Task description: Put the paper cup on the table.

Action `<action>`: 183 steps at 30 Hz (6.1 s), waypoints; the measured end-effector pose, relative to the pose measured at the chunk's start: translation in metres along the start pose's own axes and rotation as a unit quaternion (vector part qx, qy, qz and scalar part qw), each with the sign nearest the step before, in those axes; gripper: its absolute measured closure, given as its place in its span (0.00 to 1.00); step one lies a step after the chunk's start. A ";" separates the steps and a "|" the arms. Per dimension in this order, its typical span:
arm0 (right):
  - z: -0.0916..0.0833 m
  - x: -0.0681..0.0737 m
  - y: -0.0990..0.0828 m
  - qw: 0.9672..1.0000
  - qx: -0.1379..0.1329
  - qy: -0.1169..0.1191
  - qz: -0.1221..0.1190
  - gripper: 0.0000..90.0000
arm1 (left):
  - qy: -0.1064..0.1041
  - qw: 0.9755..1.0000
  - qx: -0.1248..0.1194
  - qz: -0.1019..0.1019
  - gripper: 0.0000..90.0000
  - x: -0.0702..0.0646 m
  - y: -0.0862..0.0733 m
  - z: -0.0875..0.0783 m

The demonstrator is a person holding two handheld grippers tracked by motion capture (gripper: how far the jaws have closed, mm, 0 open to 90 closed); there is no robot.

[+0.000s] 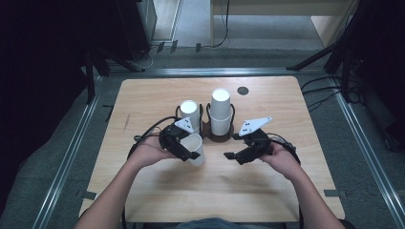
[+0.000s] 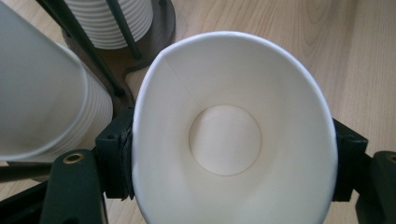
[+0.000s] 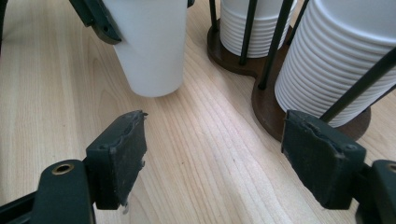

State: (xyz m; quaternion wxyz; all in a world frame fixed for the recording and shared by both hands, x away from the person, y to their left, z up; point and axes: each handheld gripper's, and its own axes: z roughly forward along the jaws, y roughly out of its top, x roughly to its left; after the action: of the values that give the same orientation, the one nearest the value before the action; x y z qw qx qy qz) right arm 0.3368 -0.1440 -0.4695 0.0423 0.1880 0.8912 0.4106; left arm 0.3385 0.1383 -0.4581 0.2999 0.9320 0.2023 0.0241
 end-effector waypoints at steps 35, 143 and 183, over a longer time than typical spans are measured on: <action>-0.011 -0.015 -0.007 1.000 0.001 -0.015 0.002 0.25 | 0.028 0.998 0.000 -0.059 0.27 0.034 -0.039 -0.032; 0.008 -0.014 -0.009 0.998 0.055 0.000 -0.021 0.25 | 0.183 0.950 -0.003 -0.252 0.17 0.130 -0.126 -0.072; 0.007 -0.013 -0.010 0.997 0.064 -0.003 -0.031 0.25 | 0.173 0.956 -0.043 -0.235 0.15 0.116 -0.111 -0.102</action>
State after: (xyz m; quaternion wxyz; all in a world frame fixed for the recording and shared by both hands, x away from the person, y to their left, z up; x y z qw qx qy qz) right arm 0.3478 -0.1497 -0.4832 0.0454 0.1632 0.9211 0.3506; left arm 0.3874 0.3215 -0.4462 0.2973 0.8262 0.4626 0.1224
